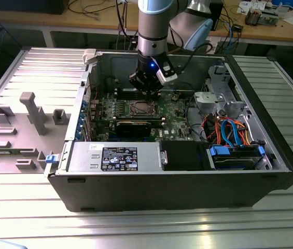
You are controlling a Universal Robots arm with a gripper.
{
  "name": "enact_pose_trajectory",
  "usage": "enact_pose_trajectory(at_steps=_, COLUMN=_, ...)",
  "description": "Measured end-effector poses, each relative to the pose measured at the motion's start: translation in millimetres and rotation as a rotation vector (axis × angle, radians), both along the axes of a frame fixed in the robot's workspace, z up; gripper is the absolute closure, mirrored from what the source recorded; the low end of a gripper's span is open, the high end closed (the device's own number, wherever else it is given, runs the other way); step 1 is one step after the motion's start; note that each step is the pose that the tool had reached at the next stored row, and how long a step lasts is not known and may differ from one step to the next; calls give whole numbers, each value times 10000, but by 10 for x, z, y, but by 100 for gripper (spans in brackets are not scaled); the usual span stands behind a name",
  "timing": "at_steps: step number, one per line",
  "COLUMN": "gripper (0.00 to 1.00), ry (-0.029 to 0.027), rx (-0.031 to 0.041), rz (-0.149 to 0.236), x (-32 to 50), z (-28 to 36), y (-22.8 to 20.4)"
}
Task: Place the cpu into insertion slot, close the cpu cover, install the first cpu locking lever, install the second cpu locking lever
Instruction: 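Install the first cpu locking lever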
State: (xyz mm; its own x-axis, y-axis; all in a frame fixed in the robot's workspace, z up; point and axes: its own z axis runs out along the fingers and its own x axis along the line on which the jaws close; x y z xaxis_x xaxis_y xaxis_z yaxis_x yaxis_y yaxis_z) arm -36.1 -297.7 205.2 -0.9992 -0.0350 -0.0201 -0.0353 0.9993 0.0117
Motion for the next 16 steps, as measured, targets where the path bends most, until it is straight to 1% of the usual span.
enact_pose_trajectory(at_steps=5, gripper=89, ry=0, rx=-38, rz=-1, x=0, z=-6, y=0)
enact_pose_trajectory(at_steps=10, gripper=89, ry=0, rx=-112, rz=-1, x=0, z=-21, y=0)
enact_pose_trajectory(at_steps=11, gripper=89, ry=-5, rx=-107, rz=0, x=1, z=-27, y=2)
enact_pose_trajectory(at_steps=14, gripper=89, ry=0, rx=-136, rz=-1, x=0, z=-35, y=1)
enact_pose_trajectory(at_steps=16, gripper=89, ry=0, rx=-117, rz=-1, x=-1, z=-35, y=2)
